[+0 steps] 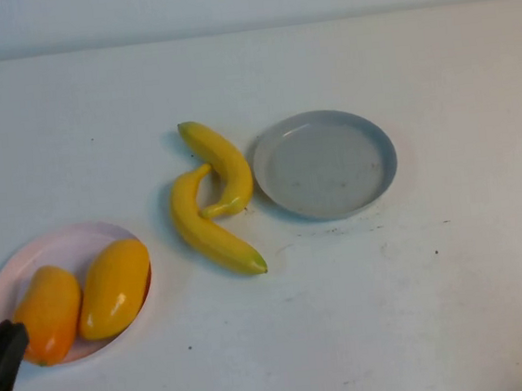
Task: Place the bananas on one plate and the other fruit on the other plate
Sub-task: Put another type of fruit in the right plate
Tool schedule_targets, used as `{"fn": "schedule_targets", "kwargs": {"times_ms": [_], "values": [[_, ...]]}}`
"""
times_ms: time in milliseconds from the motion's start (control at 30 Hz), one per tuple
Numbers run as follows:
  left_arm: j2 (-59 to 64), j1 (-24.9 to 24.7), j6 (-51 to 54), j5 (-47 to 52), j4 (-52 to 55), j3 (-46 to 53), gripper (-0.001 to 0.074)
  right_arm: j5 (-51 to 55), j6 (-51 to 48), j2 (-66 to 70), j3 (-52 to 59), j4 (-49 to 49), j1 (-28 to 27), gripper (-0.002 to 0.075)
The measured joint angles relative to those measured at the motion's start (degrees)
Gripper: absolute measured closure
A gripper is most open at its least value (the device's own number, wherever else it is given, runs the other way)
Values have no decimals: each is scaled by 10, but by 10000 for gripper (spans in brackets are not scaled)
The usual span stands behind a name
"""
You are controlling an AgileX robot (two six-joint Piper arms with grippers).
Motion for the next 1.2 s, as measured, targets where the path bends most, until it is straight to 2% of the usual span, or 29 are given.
{"fn": "schedule_targets", "kwargs": {"times_ms": [167,367,600,1000,1200], "values": [[-10,4,5,-192,-1,103,738,0,0,0,0,0,0,743],[-75,56,5,-224,-19,155,738,0,0,0,0,0,0,743],[-185,151,5,-137,-42,159,738,0,0,0,0,0,0,743],[-208,159,9,69,-20,160,738,1,0,0,0,0,0,743],[-208,159,10,86,-19,160,738,1,0,0,0,0,0,743]]}}
